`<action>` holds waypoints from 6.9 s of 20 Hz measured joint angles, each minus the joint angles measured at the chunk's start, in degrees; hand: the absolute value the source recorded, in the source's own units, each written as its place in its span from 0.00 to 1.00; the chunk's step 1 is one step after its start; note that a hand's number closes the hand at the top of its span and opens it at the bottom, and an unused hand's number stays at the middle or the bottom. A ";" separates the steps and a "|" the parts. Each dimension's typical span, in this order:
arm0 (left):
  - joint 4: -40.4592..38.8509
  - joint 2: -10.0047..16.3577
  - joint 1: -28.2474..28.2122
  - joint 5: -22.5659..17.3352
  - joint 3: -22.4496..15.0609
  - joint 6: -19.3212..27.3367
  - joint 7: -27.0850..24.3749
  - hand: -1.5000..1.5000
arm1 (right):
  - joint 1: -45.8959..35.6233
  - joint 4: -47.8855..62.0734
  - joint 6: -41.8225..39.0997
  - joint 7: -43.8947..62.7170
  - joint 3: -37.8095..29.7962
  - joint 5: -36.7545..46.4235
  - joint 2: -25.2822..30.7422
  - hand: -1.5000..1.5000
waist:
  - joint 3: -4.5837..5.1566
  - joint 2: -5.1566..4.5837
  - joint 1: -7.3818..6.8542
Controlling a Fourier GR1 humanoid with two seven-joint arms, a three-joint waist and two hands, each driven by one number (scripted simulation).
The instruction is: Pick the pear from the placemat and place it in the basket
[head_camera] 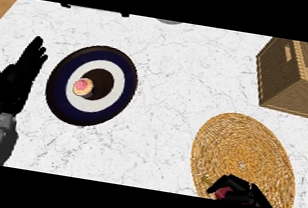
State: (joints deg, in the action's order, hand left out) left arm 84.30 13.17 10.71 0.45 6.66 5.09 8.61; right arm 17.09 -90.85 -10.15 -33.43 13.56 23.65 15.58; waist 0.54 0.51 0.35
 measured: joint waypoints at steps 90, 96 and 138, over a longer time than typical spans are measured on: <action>0.73 -2.63 1.73 1.74 0.76 -2.36 0.63 0.50 | -78.29 74.47 25.03 6.85 -12.86 30.32 17.77 1.00 | -0.10 -0.85 -2.56; 1.52 -2.05 1.56 1.42 1.15 -2.90 1.24 0.50 | -79.04 77.86 27.76 4.77 -13.64 31.26 18.57 1.00 | 0.05 -0.87 -2.95; 0.51 -3.00 2.97 2.74 0.63 -1.90 1.03 0.50 | -80.15 85.04 22.98 6.87 -20.51 27.57 19.89 0.00 | 0.35 -0.88 -3.33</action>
State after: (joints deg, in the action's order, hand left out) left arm 84.81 10.17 13.68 3.19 7.29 3.19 9.64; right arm -63.06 -5.81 12.83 -26.55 -6.94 51.22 35.47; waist 0.89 -0.36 -2.98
